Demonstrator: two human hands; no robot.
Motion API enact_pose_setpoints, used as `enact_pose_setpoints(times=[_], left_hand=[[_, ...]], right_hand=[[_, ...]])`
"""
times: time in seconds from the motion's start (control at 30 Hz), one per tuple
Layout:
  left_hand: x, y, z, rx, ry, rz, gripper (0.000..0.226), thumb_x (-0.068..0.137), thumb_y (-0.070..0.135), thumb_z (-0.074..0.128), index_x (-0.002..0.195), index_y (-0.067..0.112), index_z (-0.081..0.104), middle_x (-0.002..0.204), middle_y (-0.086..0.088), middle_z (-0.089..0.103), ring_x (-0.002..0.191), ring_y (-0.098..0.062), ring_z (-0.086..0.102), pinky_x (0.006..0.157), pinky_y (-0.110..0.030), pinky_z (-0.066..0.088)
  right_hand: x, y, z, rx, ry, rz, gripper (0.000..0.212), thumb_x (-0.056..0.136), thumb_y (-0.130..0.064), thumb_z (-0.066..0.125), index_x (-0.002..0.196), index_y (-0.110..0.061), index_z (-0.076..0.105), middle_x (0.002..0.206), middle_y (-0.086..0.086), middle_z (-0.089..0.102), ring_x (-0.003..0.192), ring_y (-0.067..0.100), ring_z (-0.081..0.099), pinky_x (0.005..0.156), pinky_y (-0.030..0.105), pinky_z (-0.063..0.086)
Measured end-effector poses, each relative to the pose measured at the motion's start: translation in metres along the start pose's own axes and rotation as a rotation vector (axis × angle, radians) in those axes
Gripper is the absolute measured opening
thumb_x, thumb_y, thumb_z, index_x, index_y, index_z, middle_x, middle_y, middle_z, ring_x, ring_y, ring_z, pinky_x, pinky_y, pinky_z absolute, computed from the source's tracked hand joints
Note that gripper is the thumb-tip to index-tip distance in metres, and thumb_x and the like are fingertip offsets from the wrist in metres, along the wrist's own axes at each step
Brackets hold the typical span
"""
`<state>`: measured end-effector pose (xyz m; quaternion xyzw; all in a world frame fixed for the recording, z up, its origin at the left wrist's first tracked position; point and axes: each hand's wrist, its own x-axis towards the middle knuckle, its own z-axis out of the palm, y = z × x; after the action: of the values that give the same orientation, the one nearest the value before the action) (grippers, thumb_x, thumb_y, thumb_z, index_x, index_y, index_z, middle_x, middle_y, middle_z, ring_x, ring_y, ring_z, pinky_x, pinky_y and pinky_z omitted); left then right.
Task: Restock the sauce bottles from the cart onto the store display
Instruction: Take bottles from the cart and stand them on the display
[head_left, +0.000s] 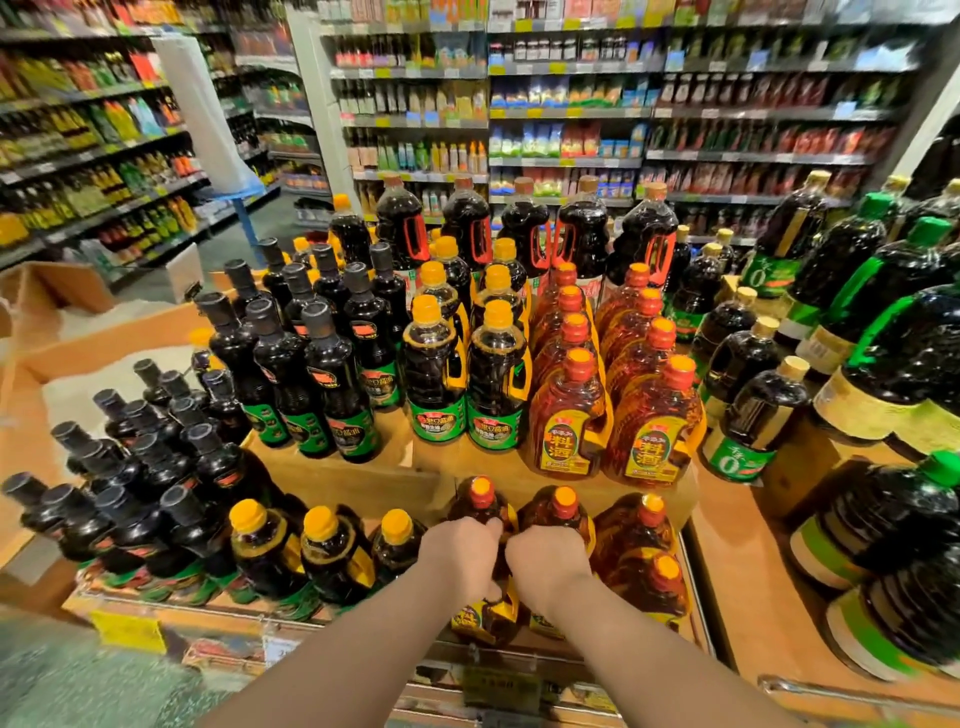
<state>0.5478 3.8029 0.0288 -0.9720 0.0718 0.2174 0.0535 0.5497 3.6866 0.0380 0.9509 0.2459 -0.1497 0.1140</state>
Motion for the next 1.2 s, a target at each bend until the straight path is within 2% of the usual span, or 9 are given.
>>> enact_pose_setpoints(times=[0.13, 0.27, 0.4, 0.53, 0.8, 0.9, 0.97, 1.03, 1.2], left_hand=[[-0.001, 0.002, 0.005, 0.027, -0.063, -0.038, 0.073, 0.076, 0.045, 0.078, 0.132, 0.011, 0.047, 0.118, -0.01, 0.061, 0.103, -0.031, 0.063, 0.075, -0.04, 0.052], [-0.003, 0.003, 0.004, 0.04, -0.055, -0.063, 0.064, 0.075, 0.049, 0.078, 0.121, 0.011, 0.056, 0.107, -0.007, 0.065, 0.094, -0.028, 0.066, 0.073, -0.037, 0.054], [-0.004, 0.005, 0.001, -0.021, -0.032, -0.095, 0.054, 0.078, 0.048, 0.076, 0.113, 0.009, 0.06, 0.107, -0.006, 0.065, 0.096, -0.028, 0.065, 0.078, -0.038, 0.055], [-0.003, 0.006, -0.003, -0.018, 0.021, -0.103, 0.032, 0.088, 0.027, 0.064, 0.115, 0.009, 0.061, 0.113, -0.009, 0.065, 0.101, -0.029, 0.065, 0.083, -0.038, 0.056], [0.005, 0.003, 0.004, 0.001, 0.047, -0.022, 0.026, 0.094, 0.006, 0.045, 0.116, 0.01, 0.06, 0.114, -0.011, 0.064, 0.102, -0.03, 0.063, 0.081, -0.037, 0.051], [0.008, -0.002, 0.002, -0.031, -0.015, -0.002, 0.022, 0.092, 0.018, 0.057, 0.112, 0.01, 0.058, 0.11, -0.011, 0.063, 0.099, -0.031, 0.062, 0.079, -0.039, 0.052], [0.012, -0.005, 0.0, -0.066, -0.077, -0.003, 0.043, 0.084, 0.039, 0.071, 0.112, 0.01, 0.057, 0.109, -0.01, 0.063, 0.099, -0.031, 0.062, 0.08, -0.041, 0.053], [0.015, -0.006, 0.0, -0.086, -0.086, -0.01, 0.057, 0.08, 0.049, 0.073, 0.116, 0.009, 0.055, 0.112, -0.01, 0.061, 0.101, -0.032, 0.061, 0.082, -0.042, 0.053], [0.015, -0.006, 0.003, -0.175, -0.009, -0.06, 0.06, 0.075, 0.047, 0.075, 0.117, 0.011, 0.053, 0.113, -0.009, 0.061, 0.101, -0.031, 0.061, 0.083, -0.043, 0.053]], right_hand=[[0.002, -0.007, 0.013, -0.149, -0.013, -0.049, 0.027, 0.091, -0.003, 0.047, 0.102, -0.015, 0.068, 0.104, 0.003, 0.068, 0.096, 0.026, 0.065, 0.065, 0.031, 0.042], [0.005, -0.013, 0.024, -0.278, -0.04, -0.077, 0.029, 0.091, -0.005, 0.047, 0.106, -0.018, 0.068, 0.105, 0.003, 0.068, 0.097, 0.027, 0.063, 0.067, 0.032, 0.037], [0.0, -0.01, 0.02, -0.282, -0.011, -0.09, 0.028, 0.09, -0.003, 0.048, 0.105, -0.017, 0.066, 0.106, 0.002, 0.066, 0.096, 0.028, 0.063, 0.066, 0.032, 0.037], [-0.009, -0.014, 0.021, -0.296, -0.018, -0.131, 0.03, 0.093, -0.001, 0.045, 0.112, -0.015, 0.065, 0.113, 0.006, 0.064, 0.104, 0.03, 0.06, 0.069, 0.034, 0.037], [-0.016, -0.012, 0.007, -0.192, -0.025, -0.088, 0.029, 0.092, 0.001, 0.046, 0.108, -0.013, 0.067, 0.111, 0.006, 0.067, 0.103, 0.031, 0.062, 0.068, 0.033, 0.04], [-0.014, -0.007, -0.002, -0.039, -0.01, -0.035, 0.027, 0.091, 0.001, 0.048, 0.104, -0.012, 0.068, 0.11, 0.006, 0.067, 0.101, 0.03, 0.063, 0.069, 0.034, 0.044], [-0.011, -0.003, -0.008, 0.046, -0.002, 0.004, 0.026, 0.091, 0.001, 0.047, 0.104, -0.01, 0.067, 0.11, 0.008, 0.066, 0.102, 0.031, 0.063, 0.073, 0.036, 0.047], [-0.009, 0.0, -0.013, 0.113, 0.003, 0.037, 0.025, 0.091, 0.0, 0.047, 0.106, -0.008, 0.066, 0.11, 0.011, 0.066, 0.101, 0.033, 0.063, 0.077, 0.039, 0.05], [-0.002, 0.006, -0.024, 0.184, 0.047, 0.005, 0.023, 0.089, -0.005, 0.052, 0.109, -0.009, 0.063, 0.11, 0.013, 0.064, 0.102, 0.033, 0.062, 0.078, 0.04, 0.052]])
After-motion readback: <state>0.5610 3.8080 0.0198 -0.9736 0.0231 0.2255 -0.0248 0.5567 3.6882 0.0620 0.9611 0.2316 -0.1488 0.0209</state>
